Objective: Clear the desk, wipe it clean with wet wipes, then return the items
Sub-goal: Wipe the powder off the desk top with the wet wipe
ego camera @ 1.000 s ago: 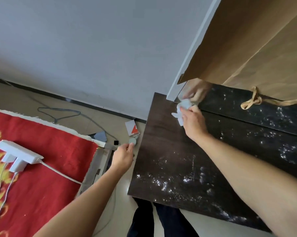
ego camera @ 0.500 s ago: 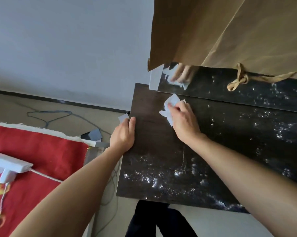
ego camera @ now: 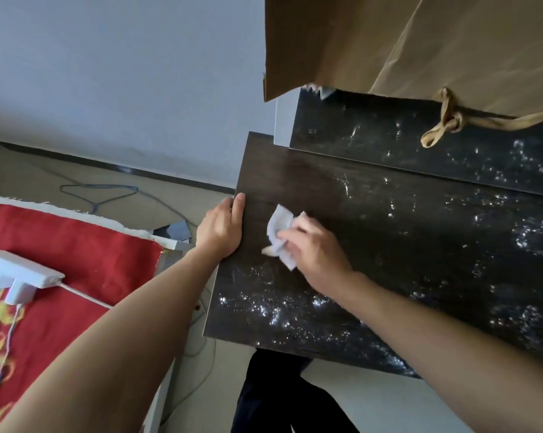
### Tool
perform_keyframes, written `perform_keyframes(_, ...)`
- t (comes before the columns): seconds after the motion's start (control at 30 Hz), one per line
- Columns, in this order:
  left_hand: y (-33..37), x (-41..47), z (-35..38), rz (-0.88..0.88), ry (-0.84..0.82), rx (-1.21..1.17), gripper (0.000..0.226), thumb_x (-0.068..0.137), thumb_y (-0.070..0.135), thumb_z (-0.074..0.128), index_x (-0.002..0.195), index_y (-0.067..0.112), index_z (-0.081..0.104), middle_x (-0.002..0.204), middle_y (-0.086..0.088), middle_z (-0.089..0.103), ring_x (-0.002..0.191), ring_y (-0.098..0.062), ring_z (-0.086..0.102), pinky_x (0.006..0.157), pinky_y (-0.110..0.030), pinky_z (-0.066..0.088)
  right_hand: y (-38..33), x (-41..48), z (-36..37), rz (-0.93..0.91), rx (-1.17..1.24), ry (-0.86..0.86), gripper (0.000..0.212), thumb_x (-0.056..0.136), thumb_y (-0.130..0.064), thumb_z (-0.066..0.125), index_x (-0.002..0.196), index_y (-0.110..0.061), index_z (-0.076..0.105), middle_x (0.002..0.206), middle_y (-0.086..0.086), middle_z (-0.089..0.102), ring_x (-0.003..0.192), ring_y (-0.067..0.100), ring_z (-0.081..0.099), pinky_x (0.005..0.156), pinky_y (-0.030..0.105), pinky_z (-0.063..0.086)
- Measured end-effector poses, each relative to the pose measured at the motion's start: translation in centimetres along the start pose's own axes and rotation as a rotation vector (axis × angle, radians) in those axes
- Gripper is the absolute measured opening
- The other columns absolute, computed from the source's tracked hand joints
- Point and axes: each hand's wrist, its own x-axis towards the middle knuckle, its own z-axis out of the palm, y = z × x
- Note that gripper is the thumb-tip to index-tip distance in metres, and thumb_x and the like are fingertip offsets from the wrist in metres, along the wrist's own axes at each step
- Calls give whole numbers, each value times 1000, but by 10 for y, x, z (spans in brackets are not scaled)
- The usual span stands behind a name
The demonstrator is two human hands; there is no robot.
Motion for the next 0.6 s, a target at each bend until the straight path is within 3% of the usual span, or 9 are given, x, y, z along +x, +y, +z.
perform_keyframes(0.07, -1, 1, -1, 18, -3, -7, 55, 97, 57, 16, 87, 15, 50, 99, -14, 63, 98, -38, 54, 77, -42, 38, -20, -51, 2, -115, 43, -174, 20, 79, -13, 66, 98, -16, 65, 86, 3, 52, 87, 25, 56, 66, 31, 54)
perform_keyframes(0.13, -2, 1, -1, 51, -12, -38, 55, 98, 56, 17, 85, 12, 48, 94, -14, 62, 94, -39, 54, 78, -43, 41, -17, -67, -6, -187, 75, -253, 23, 77, -10, 65, 99, -16, 67, 84, 1, 52, 90, 22, 56, 75, 29, 54)
perform_keyframes(0.23, -5, 4, -3, 96, -29, -72, 56, 98, 55, 18, 86, 10, 49, 89, -13, 61, 90, -39, 54, 79, -45, 43, 6, -25, -17, -43, -26, -69, 26, 81, -11, 53, 101, -13, 70, 85, 7, 56, 77, 26, 59, 68, 33, 55)
perform_keyframes(0.33, -4, 7, -7, 116, -67, -69, 55, 99, 54, 20, 86, 9, 49, 87, -11, 60, 88, -36, 53, 76, -41, 39, 0, 3, -8, 120, -56, 92, 32, 82, -7, 51, 110, -11, 67, 90, 10, 54, 80, 29, 57, 64, 39, 53)
perform_keyframes(0.5, -5, 13, -17, 160, -177, -72, 55, 98, 56, 21, 86, 10, 49, 89, -10, 60, 91, -36, 54, 81, -43, 41, -60, -80, 13, -15, 107, -166, 23, 90, -16, 50, 111, -20, 60, 90, 0, 50, 93, 23, 55, 87, 39, 51)
perform_keyframes(0.6, -6, 20, -25, 178, -266, -64, 59, 97, 58, 21, 89, 7, 50, 91, -13, 61, 91, -35, 54, 85, -47, 43, -42, -64, 8, 111, 67, -84, 13, 91, -28, 51, 96, -26, 63, 86, -7, 51, 87, 16, 54, 80, 31, 50)
